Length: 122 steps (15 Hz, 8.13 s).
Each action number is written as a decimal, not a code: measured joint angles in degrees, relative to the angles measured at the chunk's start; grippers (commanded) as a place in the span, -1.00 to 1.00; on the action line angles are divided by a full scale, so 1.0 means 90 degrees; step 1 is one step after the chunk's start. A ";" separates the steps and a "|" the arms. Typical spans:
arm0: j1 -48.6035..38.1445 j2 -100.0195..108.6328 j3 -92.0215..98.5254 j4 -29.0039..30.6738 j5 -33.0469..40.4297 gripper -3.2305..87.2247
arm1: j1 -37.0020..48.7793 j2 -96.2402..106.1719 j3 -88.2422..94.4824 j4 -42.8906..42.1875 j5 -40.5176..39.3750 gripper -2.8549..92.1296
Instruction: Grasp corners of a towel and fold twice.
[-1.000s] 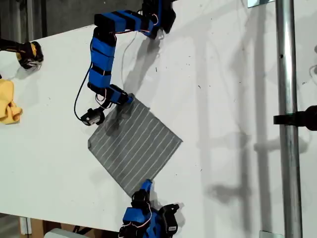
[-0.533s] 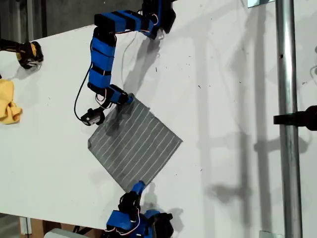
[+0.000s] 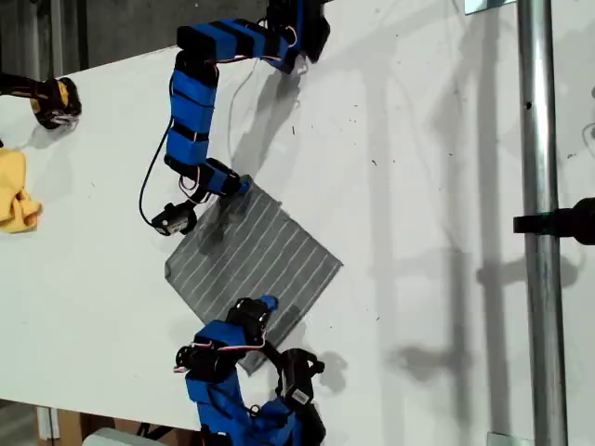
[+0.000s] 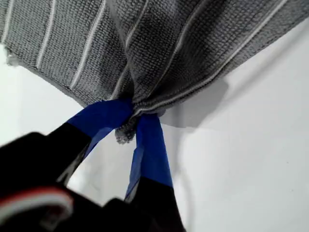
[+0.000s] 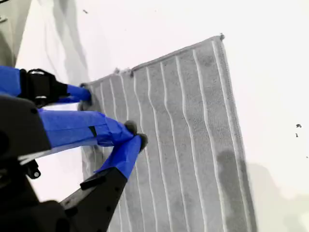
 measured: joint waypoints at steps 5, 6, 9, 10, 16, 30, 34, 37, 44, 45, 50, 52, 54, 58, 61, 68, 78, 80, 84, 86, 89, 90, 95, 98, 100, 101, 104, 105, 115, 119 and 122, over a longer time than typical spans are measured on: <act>0.0166 -0.0879 -0.0937 -0.0078 0.0410 -0.98 | 0.0000 0.0000 0.0000 0.0000 0.0000 -0.94; 0.0225 -0.0879 -0.0996 -0.0176 0.0469 -0.98 | 0.0000 0.0000 0.0000 0.0000 0.0000 -0.94; 0.0313 -0.0967 -0.1016 -0.0234 0.0508 -0.17 | 0.0000 -0.0039 -0.0059 0.0010 0.0000 -0.94; 0.0361 -0.0996 -0.1016 -0.0234 0.0449 -0.08 | 0.0000 -0.0059 -0.0059 0.0010 0.0000 -0.94; 0.0547 -0.1387 -0.1016 -0.0234 0.0664 0.02 | 0.0000 -0.0078 -0.0098 0.0010 0.0000 -0.94; 0.0557 -0.3281 -0.0928 -0.0840 -0.1377 -0.08 | 0.0000 -0.0078 -0.0098 0.0010 0.0000 -0.94; 0.0557 -0.3496 -0.0811 -0.1016 -0.2256 -0.11 | 0.0000 -0.0078 -0.0098 0.0010 0.0000 -0.94; 0.0557 -0.3730 -0.0791 -0.1221 -0.2520 -0.24 | 0.0000 -0.0078 -0.0098 0.0010 -0.0039 -0.94; 0.0664 -0.4014 -0.0586 -0.1641 -0.2988 -0.27 | 0.0000 -0.0078 -0.0098 0.0010 -0.0078 -0.94; 0.0703 -0.4082 -0.0576 -0.1709 -0.3066 -0.28 | 0.0000 -0.0078 -0.0098 0.0010 -0.0107 -0.94; 0.0752 -0.4141 -0.0586 -0.1875 -0.3350 -0.62 | 0.0000 -0.0078 -0.0098 0.0010 -0.0117 -0.94; 0.0752 -0.4141 -0.0586 -0.1934 -0.3271 -0.78 | 0.0000 -0.0068 -0.0059 0.0000 -0.0166 -0.94; 0.0752 -0.4141 -0.0576 -0.1953 -0.3125 -0.98 | 0.0000 -0.0029 0.0000 -0.0049 -0.0166 -0.94; 0.0752 -0.4141 -0.0557 -0.1953 -0.3281 -0.98 | 0.0000 -0.0029 0.0010 -0.0068 -0.0186 -0.94; 0.0752 -0.4004 -0.0557 -0.1934 -0.3174 -0.99 | -0.0205 0.0068 0.0020 -0.0020 -0.0166 -0.94; 0.1025 -0.3213 -0.1123 -0.1807 -0.1572 -0.99 | -0.0625 0.3164 0.0967 0.1309 0.0605 -0.94; 0.1475 -0.3135 -0.1123 -0.2529 -0.1094 -0.99 | -0.0742 0.5186 0.2500 0.0801 0.1709 -0.94; 0.1260 -0.2676 -0.1123 -0.2217 -0.0801 -0.99 | -0.0732 0.4639 0.1572 0.0713 0.1592 -0.94; 0.0391 -0.1875 -0.0918 -0.1357 -0.0293 -0.99 | -0.0547 0.2871 -0.0234 0.0264 0.1494 -0.94; -0.0098 -0.1650 -0.0439 -0.1152 -0.0068 -0.99 | -0.0264 0.2051 -0.0830 -0.0186 0.1494 -0.94; -0.0762 -0.0986 0.0547 -0.1104 0.0205 -0.99 | 0.0166 0.1309 -0.1484 -0.0742 0.1494 -0.94; -0.1016 -0.0684 0.0840 -0.1143 0.0273 -0.99 | 0.0283 0.1240 -0.1572 -0.0977 0.1494 -0.94; -0.2227 0.0693 0.2529 -0.1572 0.0664 -0.99 | 0.0576 0.0947 -0.1680 -0.2656 0.1914 -0.94; -0.2695 0.1396 0.2754 -0.1611 0.0889 -0.99 | 0.0645 0.0928 -0.1689 -0.3506 0.2256 -0.94; -0.2900 0.1777 0.2852 -0.1455 0.0908 -0.99 | 0.0654 0.0693 -0.1689 -0.3867 0.2324 -0.94; -0.2930 0.1836 0.2910 -0.1357 0.0908 -0.99 | 0.0654 0.0557 -0.1689 -0.3887 0.2324 -0.94; -0.2930 0.1865 0.3320 -0.1250 0.0654 -0.99 | 0.0635 0.0283 -0.1689 -0.3525 0.2324 -0.94; -0.2920 0.1865 0.3486 -0.1309 0.0566 -0.99 | 0.0615 0.0273 -0.1689 -0.3320 0.2285 -0.94; -0.2139 0.0449 0.3779 -0.1875 -0.0527 -0.98 | 0.0488 -0.0303 -0.1680 -0.1650 0.2148 -0.94; -0.2070 -0.0205 0.3779 -0.1875 -0.0635 -0.98 | 0.0439 -0.0674 -0.1689 -0.1318 0.2148 -0.94; -0.2070 -0.0654 0.3643 -0.1777 -0.0693 -0.98 | 0.0459 -0.0801 -0.1689 -0.1299 0.2148 -0.94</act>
